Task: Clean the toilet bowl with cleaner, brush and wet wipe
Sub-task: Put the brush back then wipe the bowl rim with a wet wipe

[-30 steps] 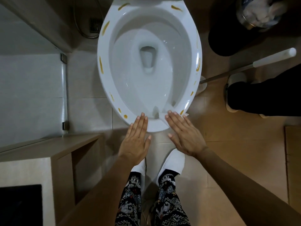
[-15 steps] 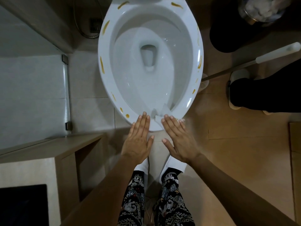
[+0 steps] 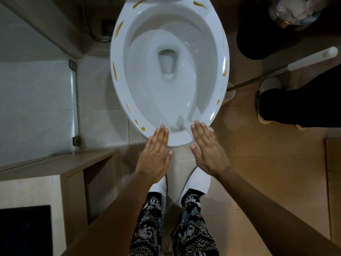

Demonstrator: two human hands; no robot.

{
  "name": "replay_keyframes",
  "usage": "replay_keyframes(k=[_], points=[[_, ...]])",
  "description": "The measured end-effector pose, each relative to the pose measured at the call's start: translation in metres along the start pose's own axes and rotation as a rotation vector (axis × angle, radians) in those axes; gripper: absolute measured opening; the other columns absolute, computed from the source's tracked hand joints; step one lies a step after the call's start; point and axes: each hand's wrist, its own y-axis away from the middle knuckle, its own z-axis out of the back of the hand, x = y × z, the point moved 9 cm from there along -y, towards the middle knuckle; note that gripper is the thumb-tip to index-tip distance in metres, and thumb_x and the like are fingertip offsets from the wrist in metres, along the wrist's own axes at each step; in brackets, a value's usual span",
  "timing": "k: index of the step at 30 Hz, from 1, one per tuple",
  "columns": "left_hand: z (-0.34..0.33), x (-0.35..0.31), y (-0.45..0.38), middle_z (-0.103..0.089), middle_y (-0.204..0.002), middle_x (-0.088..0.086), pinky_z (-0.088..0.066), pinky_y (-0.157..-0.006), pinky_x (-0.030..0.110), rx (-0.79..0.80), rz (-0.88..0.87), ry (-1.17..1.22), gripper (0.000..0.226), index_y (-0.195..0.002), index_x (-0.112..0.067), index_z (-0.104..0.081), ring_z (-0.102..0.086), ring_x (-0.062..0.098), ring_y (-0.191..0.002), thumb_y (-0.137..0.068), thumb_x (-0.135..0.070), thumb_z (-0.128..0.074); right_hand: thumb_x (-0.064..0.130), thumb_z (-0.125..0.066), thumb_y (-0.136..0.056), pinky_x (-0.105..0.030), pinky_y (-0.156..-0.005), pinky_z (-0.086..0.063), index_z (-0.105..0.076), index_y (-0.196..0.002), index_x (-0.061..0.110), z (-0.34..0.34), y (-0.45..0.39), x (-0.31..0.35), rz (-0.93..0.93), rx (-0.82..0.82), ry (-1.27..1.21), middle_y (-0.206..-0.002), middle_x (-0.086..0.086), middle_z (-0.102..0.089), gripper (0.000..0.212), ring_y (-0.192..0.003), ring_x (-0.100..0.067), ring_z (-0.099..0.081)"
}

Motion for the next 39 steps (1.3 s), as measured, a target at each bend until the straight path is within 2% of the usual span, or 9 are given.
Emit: replay_keyframes(k=[5, 10, 15, 18, 21, 27, 32, 35, 39], points=[[0.002, -0.001, -0.001, 0.013, -0.158, -0.001, 0.01, -0.116, 0.027, -0.018, -0.015, 0.042, 0.064, -0.151, -0.014, 0.007, 0.013, 0.01, -0.145, -0.097, -0.041, -0.016, 0.045, -0.003, -0.101, -0.032, -0.121, 0.001, -0.014, -0.153, 0.014, -0.009, 0.01, 0.013, 0.07, 0.018, 0.051, -0.161, -0.003, -0.008, 0.062, -0.149, -0.013, -0.003], [0.003, -0.003, -0.004, 0.008, -0.158, -0.002, 0.006, -0.117, 0.03, -0.05, 0.009, 0.063, 0.063, -0.151, -0.014, 0.001, 0.01, 0.01, -0.145, -0.097, -0.04, -0.019, 0.045, -0.003, -0.101, -0.036, -0.121, -0.006, -0.014, -0.153, 0.014, 0.013, -0.012, -0.022, -0.021, -0.06, 0.01, -0.16, -0.003, -0.011, 0.062, -0.149, -0.015, -0.008], [0.0, -0.032, -0.028, 0.006, -0.159, -0.002, 0.002, -0.118, 0.032, -0.041, -0.072, 0.055, 0.059, -0.151, -0.015, 0.002, 0.007, 0.011, -0.146, -0.099, -0.039, -0.013, 0.043, -0.009, -0.101, -0.037, -0.121, -0.007, -0.016, -0.153, 0.013, 0.035, -0.034, -0.045, -0.036, -0.102, -0.007, -0.161, -0.003, -0.011, 0.06, -0.149, -0.014, -0.006], [0.0, -0.048, -0.045, -0.007, -0.159, 0.004, -0.006, -0.118, 0.036, -0.058, -0.141, -0.038, 0.057, -0.151, -0.01, -0.009, -0.005, 0.015, -0.146, -0.1, -0.036, -0.015, 0.044, -0.007, -0.101, -0.037, -0.121, -0.008, -0.018, -0.153, 0.012, 0.041, -0.036, -0.046, 0.011, -0.11, 0.052, -0.16, -0.004, -0.013, 0.062, -0.148, -0.015, -0.008], [0.0, -0.054, -0.052, -0.016, -0.157, 0.006, -0.01, -0.116, 0.035, -0.072, -0.183, -0.061, 0.056, -0.151, -0.009, -0.017, -0.013, 0.016, -0.145, -0.101, -0.034, -0.018, 0.041, -0.015, -0.102, -0.036, -0.12, -0.008, -0.022, -0.153, 0.012, 0.041, -0.035, -0.05, 0.104, -0.087, 0.176, -0.16, -0.005, -0.016, 0.059, -0.148, -0.016, -0.011], [0.0, -0.06, -0.069, -0.016, -0.157, 0.004, -0.008, -0.117, 0.038, -0.059, -0.279, -0.122, 0.056, -0.15, -0.01, -0.013, -0.015, 0.017, -0.145, -0.102, -0.037, -0.009, 0.043, -0.017, -0.1, -0.031, -0.121, 0.002, -0.015, -0.154, 0.016, 0.053, -0.05, -0.073, 0.11, -0.052, 0.161, -0.16, 0.0, -0.01, 0.06, -0.148, -0.011, -0.002], [0.008, -0.057, -0.087, -0.018, -0.157, 0.006, -0.016, -0.116, 0.045, -0.08, -0.203, -0.121, 0.06, -0.15, -0.01, -0.015, -0.018, 0.02, -0.145, -0.1, -0.04, 0.001, 0.045, -0.02, -0.099, -0.032, -0.121, -0.002, -0.014, -0.154, 0.013, 0.045, -0.04, -0.067, 0.052, -0.112, 0.024, -0.161, -0.001, -0.007, 0.064, -0.149, -0.012, 0.0], [0.007, -0.058, -0.085, -0.018, -0.157, 0.005, -0.018, -0.116, 0.046, -0.081, -0.226, -0.12, 0.059, -0.15, -0.01, -0.014, -0.017, 0.02, -0.145, -0.101, -0.04, 0.0, 0.049, -0.012, -0.1, -0.033, -0.122, -0.003, -0.015, -0.154, 0.014, 0.038, -0.032, -0.064, 0.048, -0.103, -0.01, -0.161, 0.0, -0.007, 0.064, -0.149, -0.011, 0.0], [0.002, -0.063, -0.082, -0.014, -0.158, 0.0, -0.018, -0.115, 0.048, -0.068, -0.318, -0.156, 0.055, -0.152, -0.017, -0.015, -0.011, 0.018, -0.146, -0.101, -0.037, -0.015, 0.051, -0.006, -0.099, -0.031, -0.121, -0.001, -0.012, -0.154, 0.014, 0.05, -0.045, -0.071, 0.052, -0.101, -0.007, -0.161, 0.0, -0.006, 0.067, -0.148, -0.009, 0.001]])
